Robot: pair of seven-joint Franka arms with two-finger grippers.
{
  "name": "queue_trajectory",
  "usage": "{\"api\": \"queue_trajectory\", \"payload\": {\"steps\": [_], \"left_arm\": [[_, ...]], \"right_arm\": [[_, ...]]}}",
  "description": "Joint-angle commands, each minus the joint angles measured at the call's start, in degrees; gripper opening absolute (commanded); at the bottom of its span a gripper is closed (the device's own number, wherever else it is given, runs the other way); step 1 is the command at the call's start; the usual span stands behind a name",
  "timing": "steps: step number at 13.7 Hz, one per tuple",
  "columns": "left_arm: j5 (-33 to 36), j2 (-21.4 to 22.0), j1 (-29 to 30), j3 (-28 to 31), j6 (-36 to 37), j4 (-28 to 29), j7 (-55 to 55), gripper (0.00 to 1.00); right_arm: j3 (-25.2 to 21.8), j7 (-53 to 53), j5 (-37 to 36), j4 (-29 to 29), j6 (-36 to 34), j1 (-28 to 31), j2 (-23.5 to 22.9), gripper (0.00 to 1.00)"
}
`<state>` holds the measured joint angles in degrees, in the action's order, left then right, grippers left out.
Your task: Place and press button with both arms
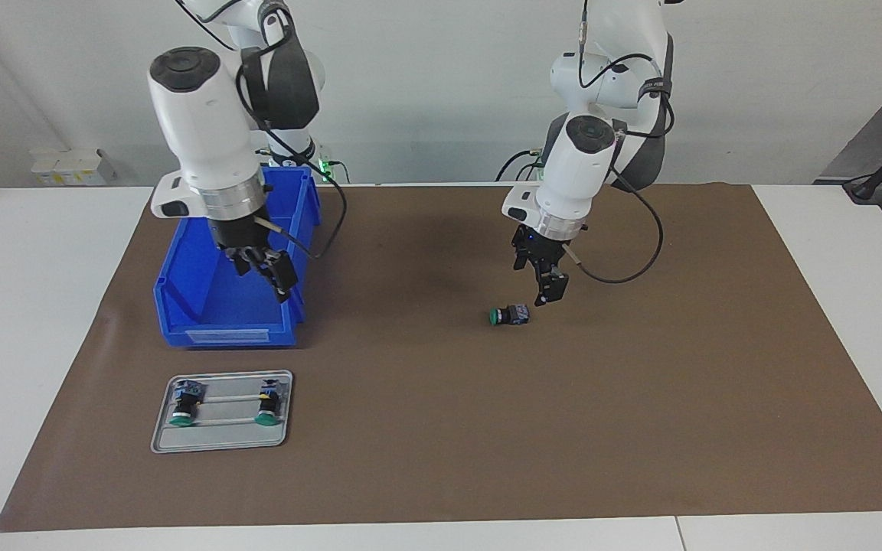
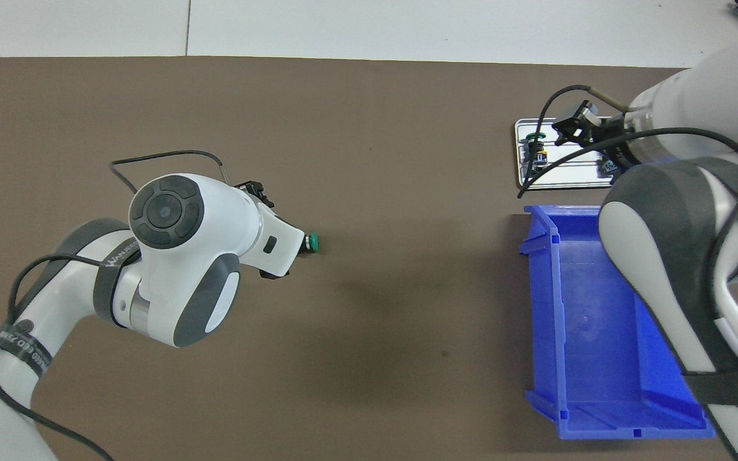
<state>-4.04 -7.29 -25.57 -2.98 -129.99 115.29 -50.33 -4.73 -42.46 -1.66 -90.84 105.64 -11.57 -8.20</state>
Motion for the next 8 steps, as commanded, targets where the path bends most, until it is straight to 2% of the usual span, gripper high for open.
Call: {"api": "queue_trajectory", "payload": {"steps": [1, 4, 8], "left_arm": [[1.13, -4.2, -3.25, 1.31, -1.23, -2.52, 1.72, 0.99], [8.5, -10.71, -5.71, 1.31, -0.88, -6.38, 11.01, 1.0], [9.58, -11.86, -5.89, 1.22, -1.67, -6.13, 12.71, 1.0]], "right_arm": [[0.86, 10.17, 2.35, -2.14, -2.53, 5.57, 3.44, 1.0], [0.69, 23.52, 2.98, -1.53, -5.78, 9.71, 4.85, 1.0], [1.03, 26.55, 0.26, 3.11, -11.67, 8.93, 5.38, 1.0]]}}
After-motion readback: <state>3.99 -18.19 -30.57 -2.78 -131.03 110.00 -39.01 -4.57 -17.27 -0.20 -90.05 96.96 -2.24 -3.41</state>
